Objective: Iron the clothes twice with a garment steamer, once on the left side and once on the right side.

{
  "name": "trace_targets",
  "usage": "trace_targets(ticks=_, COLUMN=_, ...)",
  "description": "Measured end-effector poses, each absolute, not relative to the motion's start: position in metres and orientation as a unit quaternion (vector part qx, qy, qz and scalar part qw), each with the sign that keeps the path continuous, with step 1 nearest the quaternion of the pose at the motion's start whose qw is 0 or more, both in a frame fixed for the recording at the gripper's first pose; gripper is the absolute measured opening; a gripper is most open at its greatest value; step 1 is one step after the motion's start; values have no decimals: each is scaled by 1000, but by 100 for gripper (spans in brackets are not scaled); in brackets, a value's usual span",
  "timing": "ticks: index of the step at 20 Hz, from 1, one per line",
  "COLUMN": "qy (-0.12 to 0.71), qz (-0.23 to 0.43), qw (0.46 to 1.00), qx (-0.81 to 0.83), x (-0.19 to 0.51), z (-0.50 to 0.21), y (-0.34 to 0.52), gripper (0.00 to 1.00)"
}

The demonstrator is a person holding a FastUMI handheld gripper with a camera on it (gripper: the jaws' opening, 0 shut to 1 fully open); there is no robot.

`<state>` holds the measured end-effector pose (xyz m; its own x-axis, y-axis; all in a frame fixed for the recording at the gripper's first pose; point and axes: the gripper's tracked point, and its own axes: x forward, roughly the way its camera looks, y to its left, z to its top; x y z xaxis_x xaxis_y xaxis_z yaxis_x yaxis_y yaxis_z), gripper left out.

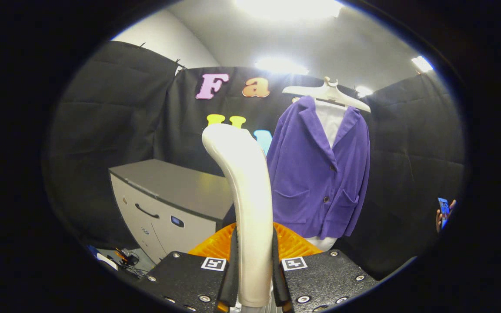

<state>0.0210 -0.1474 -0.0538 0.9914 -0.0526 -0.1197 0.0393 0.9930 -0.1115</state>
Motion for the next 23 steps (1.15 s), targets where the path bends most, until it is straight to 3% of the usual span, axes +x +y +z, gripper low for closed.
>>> trace_targets(ticks=12, qy=20, qz=-78, qw=997, qx=-3, x=23, z=10, y=-55, gripper=32)
trace_targets(ticks=23, qy=18, qz=-95, qw=995, qx=-7, x=39, z=-4, y=-29, gripper=32)
